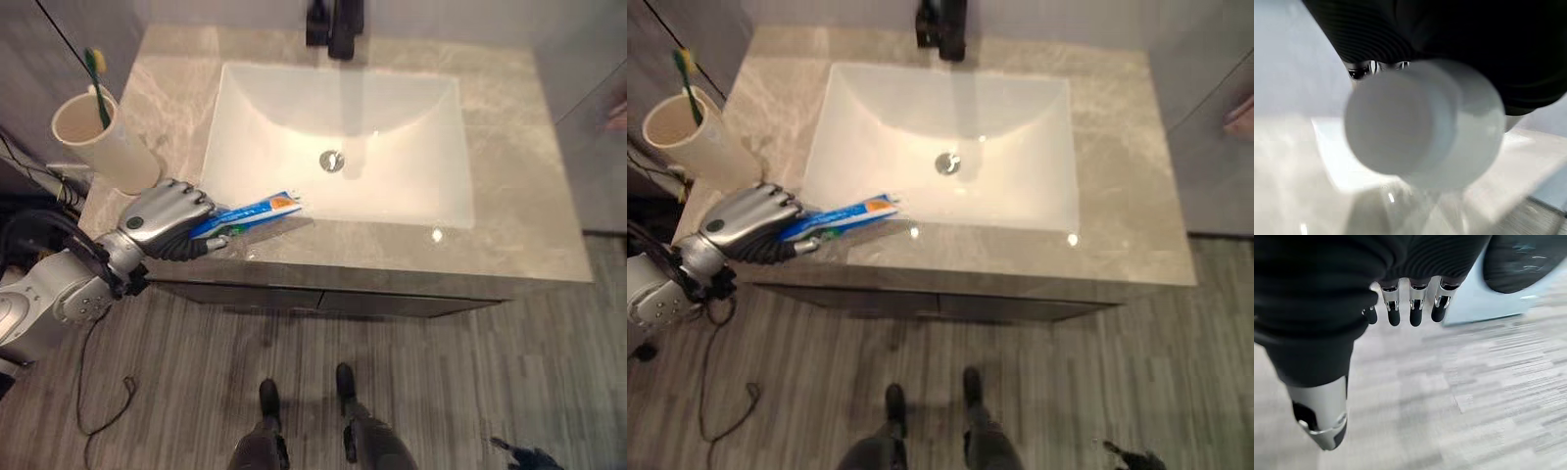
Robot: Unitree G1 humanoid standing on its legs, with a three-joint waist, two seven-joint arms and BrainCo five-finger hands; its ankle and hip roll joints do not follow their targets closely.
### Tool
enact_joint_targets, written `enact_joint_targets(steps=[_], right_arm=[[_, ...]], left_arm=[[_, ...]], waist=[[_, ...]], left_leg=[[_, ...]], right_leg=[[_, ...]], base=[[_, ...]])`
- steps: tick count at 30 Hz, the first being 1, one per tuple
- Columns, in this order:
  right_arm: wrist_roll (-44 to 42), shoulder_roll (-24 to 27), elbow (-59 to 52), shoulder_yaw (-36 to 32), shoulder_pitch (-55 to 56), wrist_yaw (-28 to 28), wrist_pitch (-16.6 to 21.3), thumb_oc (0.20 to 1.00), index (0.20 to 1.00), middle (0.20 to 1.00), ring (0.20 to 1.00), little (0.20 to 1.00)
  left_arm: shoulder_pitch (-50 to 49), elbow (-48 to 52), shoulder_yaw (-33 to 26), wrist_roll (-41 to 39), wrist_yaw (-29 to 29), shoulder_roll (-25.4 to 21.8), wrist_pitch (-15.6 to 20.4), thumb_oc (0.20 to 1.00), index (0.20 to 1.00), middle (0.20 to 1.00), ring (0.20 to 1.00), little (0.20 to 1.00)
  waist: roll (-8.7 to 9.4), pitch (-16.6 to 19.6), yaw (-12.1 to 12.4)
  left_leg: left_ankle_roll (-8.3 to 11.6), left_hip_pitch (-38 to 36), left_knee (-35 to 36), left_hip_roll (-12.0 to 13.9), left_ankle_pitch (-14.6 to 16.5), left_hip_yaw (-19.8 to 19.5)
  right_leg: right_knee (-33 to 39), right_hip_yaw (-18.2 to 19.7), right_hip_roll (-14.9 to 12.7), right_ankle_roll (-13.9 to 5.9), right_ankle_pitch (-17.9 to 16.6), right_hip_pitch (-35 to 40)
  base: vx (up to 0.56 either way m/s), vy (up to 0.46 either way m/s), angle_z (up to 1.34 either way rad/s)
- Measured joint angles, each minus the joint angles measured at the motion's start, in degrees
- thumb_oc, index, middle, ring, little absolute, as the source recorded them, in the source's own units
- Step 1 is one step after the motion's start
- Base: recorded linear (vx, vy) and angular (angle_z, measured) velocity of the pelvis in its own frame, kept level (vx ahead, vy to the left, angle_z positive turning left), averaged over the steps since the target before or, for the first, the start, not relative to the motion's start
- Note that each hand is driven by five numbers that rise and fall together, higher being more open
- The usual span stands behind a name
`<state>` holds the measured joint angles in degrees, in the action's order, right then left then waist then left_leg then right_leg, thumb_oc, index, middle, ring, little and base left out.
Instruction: Put brush and paste in cup on sink, flatten towel.
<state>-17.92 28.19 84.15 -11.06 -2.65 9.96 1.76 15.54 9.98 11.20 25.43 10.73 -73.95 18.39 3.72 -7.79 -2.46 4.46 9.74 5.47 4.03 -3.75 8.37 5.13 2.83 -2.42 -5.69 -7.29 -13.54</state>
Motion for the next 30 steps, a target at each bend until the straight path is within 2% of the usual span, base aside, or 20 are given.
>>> enact_joint_targets(steps=[3,5,6,8,9,10,11,12,13,16,18,20,21,22,23,26,27,28,30], right_arm=[[-6.6,3.6,0.0,-7.8,0.4,1.4,-0.1,1.0,1.0,1.0,1.0,1.0],[-9.1,5.4,-2.2,-8.5,0.9,2.7,0.7,1.0,1.0,1.0,1.0,1.0],[-11.0,7.7,-5.7,-11.1,1.2,4.0,1.8,1.0,1.0,1.0,1.0,1.0],[-11.2,9.1,-10.5,-11.0,1.5,6.0,1.9,1.0,1.0,1.0,1.0,1.0],[-11.0,9.0,-21.6,-12.0,3.8,8.0,1.6,1.0,1.0,1.0,1.0,1.0],[-6.4,8.2,-57.8,-14.8,11.7,11.8,3.1,1.0,1.0,1.0,1.0,1.0],[-2.9,8.8,-67.7,-15.0,12.5,13.0,3.8,1.0,1.0,1.0,1.0,1.0],[2.4,10.5,-76.9,-15.0,11.0,14.9,6.8,1.0,1.0,1.0,1.0,1.0],[8.5,14.6,-80.0,-15.0,7.2,17.4,8.4,1.0,1.0,1.0,1.0,1.0],[13.3,17.2,-80.2,-15.3,2.8,19.9,9.5,1.0,1.0,1.0,1.0,1.0],[11.9,18.0,-81.2,-10.5,0.5,17.9,9.2,1.0,1.0,1.0,1.0,1.0],[8.3,21.0,-83.3,0.3,-3.5,10.7,9.5,1.0,1.0,1.0,1.0,1.0],[8.3,21.0,-83.3,0.3,-3.5,10.7,9.5,1.0,1.0,1.0,1.0,1.0],[3.0,23.2,-86.9,13.6,-9.5,2.6,9.0,1.0,1.0,1.0,1.0,1.0],[1.3,23.3,-87.8,19.7,-13.6,-0.9,9.2,1.0,1.0,1.0,1.0,1.0],[-4.9,22.5,-91.8,29.9,-20.7,-7.4,9.7,1.0,1.0,1.0,1.0,1.0],[-10.8,20.7,-92.3,40.0,-28.9,-9.5,9.3,1.0,1.0,1.0,1.0,1.0],[-12.9,18.0,-92.2,44.3,-33.5,-10.8,9.3,1.0,1.0,1.0,1.0,1.0],[-16.9,9.8,-90.5,47.0,-39.6,-11.5,9.5,1.0,1.0,1.0,1.0,1.0]], left_arm=[[0.0,1.0,-3.2,2.2,2.1,0.1,0.1,0.2,0.2,0.2,0.2,0.2],[0.2,2.1,-5.7,2.4,4.1,0.4,0.0,0.2,0.2,0.2,0.2,0.2],[0.6,4.1,-9.1,2.7,6.2,0.6,-0.2,0.2,0.2,0.2,0.2,0.2],[0.9,4.8,-10.6,2.9,8.0,1.1,-0.1,0.2,0.2,0.2,0.2,0.2],[0.6,4.8,-11.9,4.1,9.4,1.9,-0.1,0.2,0.2,0.2,0.2,0.2],[-3.2,4.4,-18.0,7.3,12.0,5.7,-0.6,0.2,0.2,0.2,0.2,0.2],[-4.3,4.4,-20.0,8.7,12.6,6.7,-1.2,0.2,0.2,0.2,0.2,0.2],[-4.5,4.6,-21.7,9.9,13.6,7.2,-2.0,0.2,0.2,0.2,0.2,0.2],[-2.6,4.5,-22.1,11.7,15.1,7.3,-2.4,0.2,0.2,0.2,0.2,0.2],[0.7,4.9,-22.0,11.7,17.5,7.1,-2.4,0.2,0.2,0.2,0.2,0.2],[4.0,3.9,-19.7,11.7,18.0,6.8,-3.5,0.2,0.2,0.2,0.2,0.2],[8.3,2.2,-15.9,11.6,17.9,6.7,-4.5,0.2,0.2,0.2,0.2,0.2],[8.3,2.2,-15.9,11.6,17.9,6.7,-4.5,0.2,0.2,0.2,0.2,0.2],[11.0,1.7,-12.5,11.4,17.7,7.1,-5.2,0.2,0.2,0.2,0.2,0.2],[13.4,1.1,-9.8,11.3,17.7,7.2,-5.2,0.2,0.2,0.2,0.2,0.2],[15.8,1.3,-7.1,11.1,17.7,7.3,-4.6,0.2,0.2,0.2,0.2,0.2],[17.1,0.9,-5.2,10.8,17.8,7.6,-4.9,0.2,0.2,0.2,0.2,0.2],[18.2,0.7,-3.9,10.7,17.8,7.7,-4.8,0.2,0.2,0.2,0.2,0.2],[18.4,0.8,-3.2,10.5,17.8,8.5,-4.7,0.2,0.2,0.2,0.2,0.2]], waist=[[0.55,1.6,-0.7],[0.67,4.3,-1.2],[0.25,5.5,-1.5],[-0.13,6.8,-2.1],[-0.54,6.9,-2.4],[-2.59,7.4,-3.5],[-3.4,7.9,-4.3],[-4.11,8.7,-4.7],[-3.98,9.6,-5.5],[-2.57,12.0,-5.6],[-1.48,13.0,-5.5],[-1.21,13.1,-5.6],[-1.21,13.1,-5.6],[-1.21,12.8,-4.8],[-1.24,12.8,-4.7],[-1.35,12.4,-3.9],[-1.47,12.3,-2.3],[-1.47,12.2,-1.6],[-1.49,12.1,-0.4]], left_leg=[[-0.34,-2.1,0.0,0.0,0.0,-0.2],[-0.16,-2.0,0.1,-0.1,0.4,0.0],[-0.49,-2.7,0.0,-0.2,0.4,0.1],[-0.65,-3.2,0.0,-0.2,0.7,0.3],[-0.67,-4.2,0.0,-0.3,0.7,0.6],[-0.79,-5.8,0.2,-0.4,1.5,2.3],[-0.9,-6.2,0.2,-0.4,1.6,3.0],[-0.55,-6.7,0.3,-0.2,2.2,3.5],[-0.42,-7.7,0.2,0.0,2.3,3.5],[-0.31,-7.6,0.2,0.6,2.5,3.5],[-0.32,-7.9,0.0,0.9,2.2,3.6],[-0.32,-8.5,0.0,0.9,2.2,4.3],[-0.32,-8.5,0.0,0.9,2.2,4.3],[-0.32,-8.8,0.0,0.9,2.2,5.1],[-0.28,-8.9,0.0,0.9,2.1,5.2],[-0.09,-8.7,0.0,1.0,2.0,4.8],[0.05,-9.0,0.0,1.3,1.9,4.8],[0.11,-8.9,0.0,1.4,1.8,4.6],[0.29,-9.0,0.0,1.6,1.7,4.5]], right_leg=[[0.0,-0.2,0.0,0.17,0.0,2.2],[0.0,-0.1,-0.1,0.4,0.4,2.0],[0.0,0.0,-0.1,0.19,0.2,2.8],[0.0,0.2,-0.1,0.19,0.2,3.1],[0.0,0.9,0.2,0.17,0.1,3.8],[0.0,2.3,0.1,-0.21,0.3,4.6],[0.0,2.9,0.2,-0.2,0.3,4.8],[0.0,3.4,0.1,-0.3,0.8,5.0],[0.0,3.4,0.4,-0.22,0.9,6.0],[0.0,3.3,1.1,0.22,1.3,5.7],[0.0,3.4,1.4,0.49,1.1,6.0],[0.0,4.0,1.4,0.54,0.8,6.4],[0.0,4.0,1.4,0.54,0.8,6.4],[0.0,4.8,1.3,0.58,0.4,6.3],[0.0,4.8,1.4,0.54,0.4,6.4],[0.0,4.5,1.5,0.64,0.4,6.5],[0.0,4.4,1.7,0.85,0.2,6.7],[0.0,4.3,1.8,0.85,0.2,6.7],[0.0,4.1,2.1,1.03,0.1,6.8]], base=[[0.02,0.005,0.01],[0.0,0.0,0.0],[0.04,0.021,-0.05],[0.04,0.037,-0.07],[0.05,0.05,-0.37],[0.11,0.067,-0.44],[0.02,0.042,-0.52],[0.03,0.04,-0.25],[-0.03,0.01,-0.13],[0.01,0.01,0.0],[-0.02,0.01,-0.04],[-0.02,0.004,-0.11],[-0.02,0.0,-0.24],[-0.02,-0.007,-0.17],[-0.03,-0.012,-0.14],[0.0,-0.003,0.04],[0.0,0.0,0.0],[0.0,0.0,0.0],[0.0,-0.006,0.06]])
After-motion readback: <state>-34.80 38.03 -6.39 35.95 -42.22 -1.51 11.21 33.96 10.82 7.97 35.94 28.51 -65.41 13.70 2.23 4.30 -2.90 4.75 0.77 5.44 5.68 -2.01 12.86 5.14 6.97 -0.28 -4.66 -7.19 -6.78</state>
